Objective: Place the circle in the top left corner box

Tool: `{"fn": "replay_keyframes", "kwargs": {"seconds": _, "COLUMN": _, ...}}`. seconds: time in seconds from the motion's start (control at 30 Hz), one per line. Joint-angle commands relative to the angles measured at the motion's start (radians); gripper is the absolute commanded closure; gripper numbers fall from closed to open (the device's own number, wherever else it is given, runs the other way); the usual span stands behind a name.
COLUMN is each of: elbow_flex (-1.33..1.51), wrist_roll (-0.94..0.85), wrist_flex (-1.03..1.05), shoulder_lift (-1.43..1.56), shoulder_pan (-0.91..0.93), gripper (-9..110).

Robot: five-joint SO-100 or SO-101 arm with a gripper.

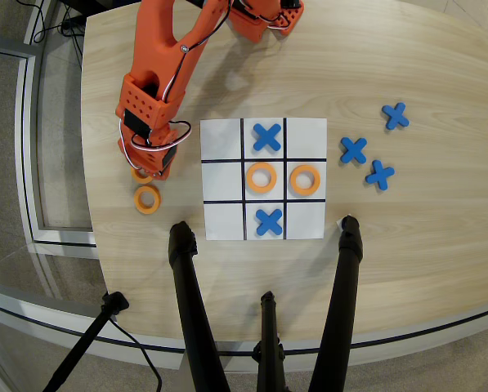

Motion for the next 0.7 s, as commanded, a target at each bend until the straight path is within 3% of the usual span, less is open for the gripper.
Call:
{"fn": "replay_keyframes", "kwargs": {"seconds": 0.0, "elbow_flex": -0.012, "wrist_roll": 0.006, "wrist_flex": 0.0, "shoulder_lift": 0.005, "shoulder_pan": -0.002, "gripper": 89}}
{"fn": "replay_keyframes", "kwargs": {"seconds": 0.23, "elbow_flex": 0.097, "wrist_roll": 0.006, "wrist_flex": 0.11, "shoulder_lift": 0.114, "shoulder_pan": 0.02, "gripper": 89}}
{"fn": "replay_keyframes", "kwargs": {"seconds": 0.57, "elbow_flex": 0.442, "wrist_roll": 0.005, "wrist_flex": 0.328, "shoulder_lift": 0.497, "shoulder_pan": 0.011, "gripper": 89}}
{"fn": "replay_keyframes", "kwargs": {"seconds": 0.67, "elbow_flex": 0.528, "wrist_roll": 0.018, "wrist_flex": 0.287, "shoulder_lift": 0.546, "shoulder_pan": -0.011, "gripper": 100}}
